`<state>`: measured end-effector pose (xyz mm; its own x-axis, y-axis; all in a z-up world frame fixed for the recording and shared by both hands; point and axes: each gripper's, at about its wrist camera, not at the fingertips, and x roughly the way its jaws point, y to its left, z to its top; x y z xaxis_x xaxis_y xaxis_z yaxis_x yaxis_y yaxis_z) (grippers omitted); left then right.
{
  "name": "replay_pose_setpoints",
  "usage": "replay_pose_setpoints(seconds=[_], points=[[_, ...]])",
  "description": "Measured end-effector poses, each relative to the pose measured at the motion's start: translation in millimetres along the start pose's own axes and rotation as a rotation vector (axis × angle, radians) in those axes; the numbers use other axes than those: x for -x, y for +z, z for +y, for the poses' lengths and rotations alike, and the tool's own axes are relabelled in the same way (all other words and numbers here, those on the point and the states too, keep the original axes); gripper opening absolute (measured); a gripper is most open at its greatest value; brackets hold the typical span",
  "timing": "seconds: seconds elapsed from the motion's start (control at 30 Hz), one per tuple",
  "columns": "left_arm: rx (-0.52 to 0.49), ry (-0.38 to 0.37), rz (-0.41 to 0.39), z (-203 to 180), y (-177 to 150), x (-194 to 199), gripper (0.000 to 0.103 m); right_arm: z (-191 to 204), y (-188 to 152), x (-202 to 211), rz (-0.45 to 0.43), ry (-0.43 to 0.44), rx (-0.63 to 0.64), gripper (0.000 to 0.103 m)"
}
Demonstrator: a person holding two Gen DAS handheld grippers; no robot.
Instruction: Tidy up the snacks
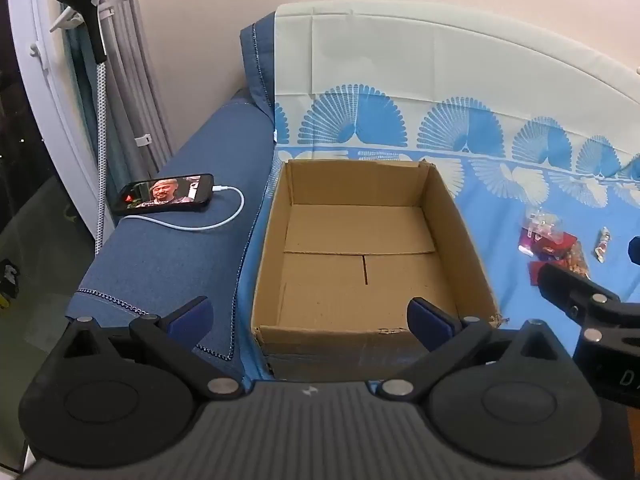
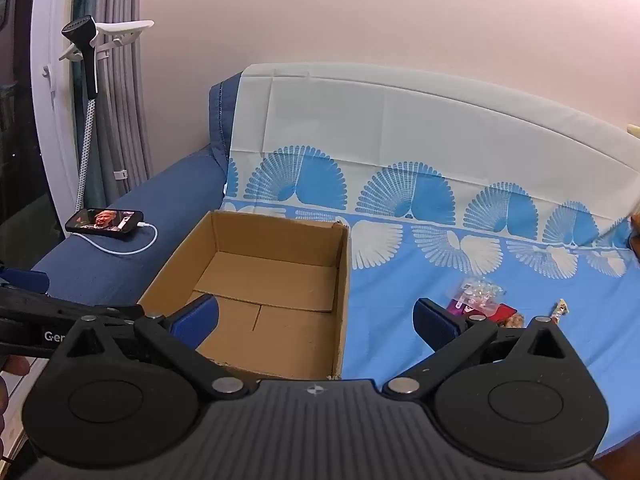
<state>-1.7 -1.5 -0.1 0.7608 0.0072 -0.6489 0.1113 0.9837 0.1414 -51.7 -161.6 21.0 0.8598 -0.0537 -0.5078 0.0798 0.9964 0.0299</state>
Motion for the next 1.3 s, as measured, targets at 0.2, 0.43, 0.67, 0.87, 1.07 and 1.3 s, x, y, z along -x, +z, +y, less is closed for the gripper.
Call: replay_pose_setpoints(seconds=[0.2, 0.43, 0.67, 0.87, 1.07, 1.3], points=[[-0.027, 0.020, -0.004, -19.1, -1.9, 6.6, 0.103, -2.1, 4.4, 5.5, -0.006, -0.006, -0.004, 0.103], [-0.002, -0.024, 0.006, -2.8, 1.5, 0.3, 0.103, 0.3, -5.2, -4.3, 0.008, -0.024, -0.032, 0.103], [0.007, -0.024, 0.027, 1.1, -0.2, -3.6, 0.103, 0.5, -1.4, -2.1, 0.016, -0.022, -0.042, 0.103], [0.016, -0.022, 0.030, 4.7, -1.0, -6.4, 0.103, 0.9, -1.2, -3.1, 0.020, -0.025, -0.039, 0.103], [0.014, -0.006, 0.029, 3.6, -1.7, -6.7, 0.103, 2.1, -1.8, -3.3, 0.022, -0.027, -0.031, 0.103], [0.020, 0.004, 0.036, 6.8, -0.8, -8.5, 0.103, 3.2, -2.0, -5.1, 0.034, -0.047, -0.021, 0.103]])
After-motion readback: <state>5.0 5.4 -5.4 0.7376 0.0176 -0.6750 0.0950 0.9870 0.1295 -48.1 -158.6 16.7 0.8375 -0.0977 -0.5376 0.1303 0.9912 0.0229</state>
